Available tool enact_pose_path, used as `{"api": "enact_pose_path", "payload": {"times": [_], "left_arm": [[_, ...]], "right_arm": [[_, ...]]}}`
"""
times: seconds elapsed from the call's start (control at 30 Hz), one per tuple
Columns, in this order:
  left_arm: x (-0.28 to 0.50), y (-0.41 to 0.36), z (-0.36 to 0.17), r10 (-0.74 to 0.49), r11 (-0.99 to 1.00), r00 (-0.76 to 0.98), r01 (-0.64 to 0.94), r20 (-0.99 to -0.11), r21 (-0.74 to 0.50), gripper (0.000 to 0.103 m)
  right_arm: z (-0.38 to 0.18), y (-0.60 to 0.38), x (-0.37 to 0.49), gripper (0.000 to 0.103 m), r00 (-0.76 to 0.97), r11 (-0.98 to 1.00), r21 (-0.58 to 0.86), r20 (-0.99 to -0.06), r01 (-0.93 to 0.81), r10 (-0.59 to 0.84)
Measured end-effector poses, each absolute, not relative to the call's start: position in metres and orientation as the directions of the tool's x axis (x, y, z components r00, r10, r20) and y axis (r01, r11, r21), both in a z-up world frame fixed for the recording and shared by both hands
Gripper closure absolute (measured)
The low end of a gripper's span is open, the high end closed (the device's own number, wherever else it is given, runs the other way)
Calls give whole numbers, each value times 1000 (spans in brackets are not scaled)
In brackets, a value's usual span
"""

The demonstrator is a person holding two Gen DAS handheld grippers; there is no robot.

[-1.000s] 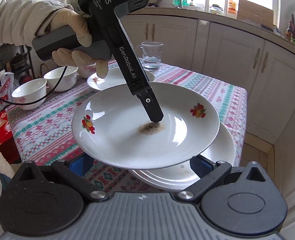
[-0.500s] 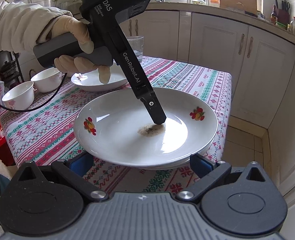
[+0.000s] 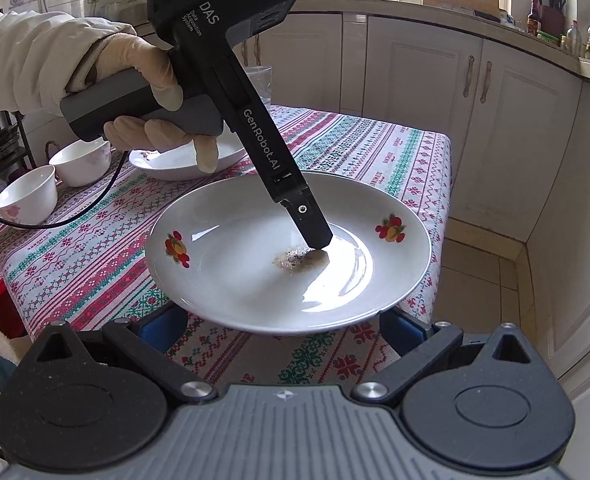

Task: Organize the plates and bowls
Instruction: 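Lower the held plate with both grippers onto the deep white plate, then open the left gripper while the right gripper opens and releases the plate rim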

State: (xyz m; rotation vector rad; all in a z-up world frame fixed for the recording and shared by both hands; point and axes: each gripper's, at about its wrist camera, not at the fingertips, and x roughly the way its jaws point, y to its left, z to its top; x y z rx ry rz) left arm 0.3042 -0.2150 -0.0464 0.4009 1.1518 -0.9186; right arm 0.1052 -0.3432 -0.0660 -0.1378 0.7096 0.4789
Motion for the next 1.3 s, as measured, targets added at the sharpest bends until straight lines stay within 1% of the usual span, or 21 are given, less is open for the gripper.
{"api": "enact_pose_path", "payload": {"times": [0.37,0.73,0.93,1.07,1.3], "left_arm": [[303,-212,-43,-406,608,116,775,-906,-173,18],[297,-205,-32,-411,621,160,770,-897,-147,18],[293,-196,-22,-406,633,222,768,-887,-98,17],[286,-187,-12,-425,636,249,766,-870,-91,17],[252,-168,11,-447,670,351,741,-823,-48,16]], "right_arm": [[-63,-344,102,0,667,889,29,-650,-456,363],[-62,-341,102,0,672,893,19,-651,-450,353],[-65,-338,105,0,672,896,16,-655,-444,345],[-62,-335,100,0,682,897,1,-648,-443,338],[-51,-326,85,0,711,906,-17,-627,-422,319]]}}
